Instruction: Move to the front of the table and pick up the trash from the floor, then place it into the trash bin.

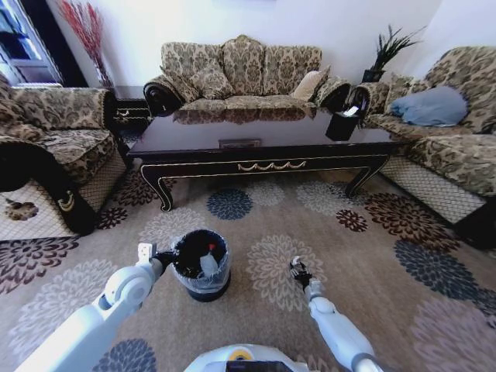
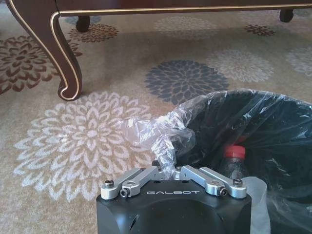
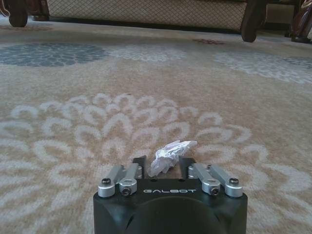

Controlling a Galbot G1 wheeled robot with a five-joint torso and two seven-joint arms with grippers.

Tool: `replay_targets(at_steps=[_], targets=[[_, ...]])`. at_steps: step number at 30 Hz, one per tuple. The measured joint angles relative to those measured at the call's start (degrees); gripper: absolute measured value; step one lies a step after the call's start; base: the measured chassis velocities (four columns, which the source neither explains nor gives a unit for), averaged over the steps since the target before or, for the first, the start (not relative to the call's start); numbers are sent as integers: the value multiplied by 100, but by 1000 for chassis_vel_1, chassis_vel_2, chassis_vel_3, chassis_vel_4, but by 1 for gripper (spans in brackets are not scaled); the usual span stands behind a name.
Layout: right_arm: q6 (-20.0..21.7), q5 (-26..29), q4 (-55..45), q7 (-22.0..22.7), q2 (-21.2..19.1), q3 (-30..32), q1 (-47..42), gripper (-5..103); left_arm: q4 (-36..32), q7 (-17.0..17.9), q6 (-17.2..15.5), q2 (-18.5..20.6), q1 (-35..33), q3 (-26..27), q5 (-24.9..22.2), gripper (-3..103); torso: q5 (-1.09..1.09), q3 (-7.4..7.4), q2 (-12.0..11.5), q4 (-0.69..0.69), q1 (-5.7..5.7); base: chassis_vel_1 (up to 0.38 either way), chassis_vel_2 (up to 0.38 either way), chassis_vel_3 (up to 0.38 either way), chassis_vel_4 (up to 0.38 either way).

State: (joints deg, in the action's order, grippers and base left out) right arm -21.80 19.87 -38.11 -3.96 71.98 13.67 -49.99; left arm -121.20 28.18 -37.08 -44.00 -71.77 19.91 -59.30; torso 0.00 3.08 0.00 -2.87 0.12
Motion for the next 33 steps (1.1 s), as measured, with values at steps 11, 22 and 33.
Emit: replay_targets(at_steps=[11,22,33], targets=[[1,-4,-126,4,-72,17,-90,2,9,1,-6,-4,65,-50,-9,4,0,0,0,0,0,0,0,0,0],[219,147,-1794,173,-522,292,-938,0,165,13,-34,-8,508,-560,-12,4,0,0,0,0,0,0,0,0,0],[664,259,-5004,433,-1385,506,-2512,0,417,21,-76,-165,840,-951,-37,4,1,0,0,3,0,0,0,0,0]])
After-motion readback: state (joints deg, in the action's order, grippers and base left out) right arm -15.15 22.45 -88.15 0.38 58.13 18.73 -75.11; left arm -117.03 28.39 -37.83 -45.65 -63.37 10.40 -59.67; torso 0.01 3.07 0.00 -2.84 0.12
